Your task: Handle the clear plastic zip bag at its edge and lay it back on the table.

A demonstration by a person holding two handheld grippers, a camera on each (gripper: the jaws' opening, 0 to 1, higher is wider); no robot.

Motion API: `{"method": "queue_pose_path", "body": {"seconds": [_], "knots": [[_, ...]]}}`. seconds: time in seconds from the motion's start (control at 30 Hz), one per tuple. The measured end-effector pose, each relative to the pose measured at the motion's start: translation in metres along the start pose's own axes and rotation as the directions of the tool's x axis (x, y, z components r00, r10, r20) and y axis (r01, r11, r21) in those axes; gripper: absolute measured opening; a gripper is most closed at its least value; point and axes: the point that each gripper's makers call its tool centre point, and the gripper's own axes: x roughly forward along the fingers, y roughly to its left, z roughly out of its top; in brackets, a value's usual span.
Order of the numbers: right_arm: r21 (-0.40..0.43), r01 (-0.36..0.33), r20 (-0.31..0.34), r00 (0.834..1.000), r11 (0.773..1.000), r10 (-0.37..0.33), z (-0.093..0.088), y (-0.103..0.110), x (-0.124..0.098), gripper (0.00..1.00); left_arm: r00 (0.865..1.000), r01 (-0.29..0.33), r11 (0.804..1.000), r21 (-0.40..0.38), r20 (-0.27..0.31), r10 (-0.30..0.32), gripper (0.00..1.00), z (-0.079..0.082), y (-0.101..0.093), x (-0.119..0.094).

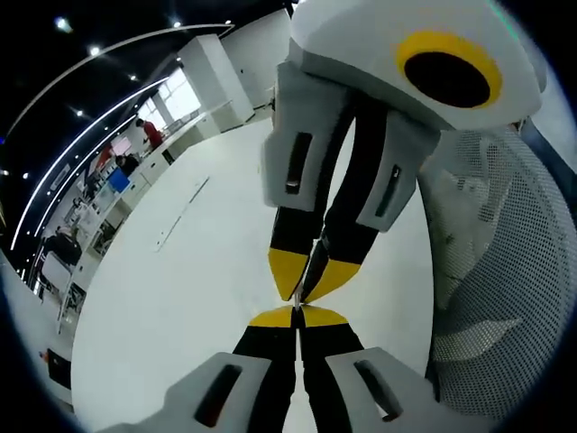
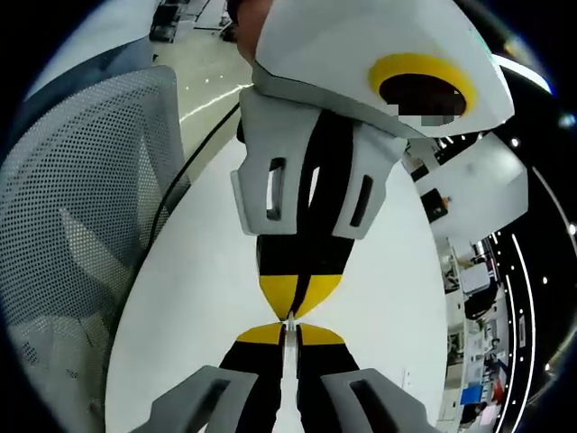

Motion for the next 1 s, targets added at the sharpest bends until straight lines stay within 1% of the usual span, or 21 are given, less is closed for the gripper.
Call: {"method": "queue_pose_path", "body": {"seconds": [0.17, 0.33, 0.67, 1.0], "knots": [[0.03, -0.013, -0.002, 1.0, 0.999, 0.013, 0.0, 0.004, 0.001, 0.0, 1.0, 0.006, 1.0, 0.001, -0.007, -0.006, 0.0, -0.002, -0.003, 0.0], [0.017, -0.014, -0.01, 1.0, 1.0, 0.014, 0.0, 0.007, 0.002, 0.0, 1.0, 0.01, 1.0, 0.008, -0.014, -0.01, 0.0, -0.003, -0.006, 0.0], [0.021, -0.022, -0.017, 1.0, 1.0, 0.022, 0.0, 0.011, 0.004, 0.0, 1.0, 0.012, 1.0, -0.006, -0.023, -0.013, 0.0, -0.007, -0.009, -0.001], [0.021, -0.014, -0.027, 1.0, 1.0, 0.015, -0.002, 0.011, 0.003, 0.0, 1.0, 0.006, 1.0, -0.023, -0.018, -0.006, 0.0, -0.008, -0.008, -0.002]]}}
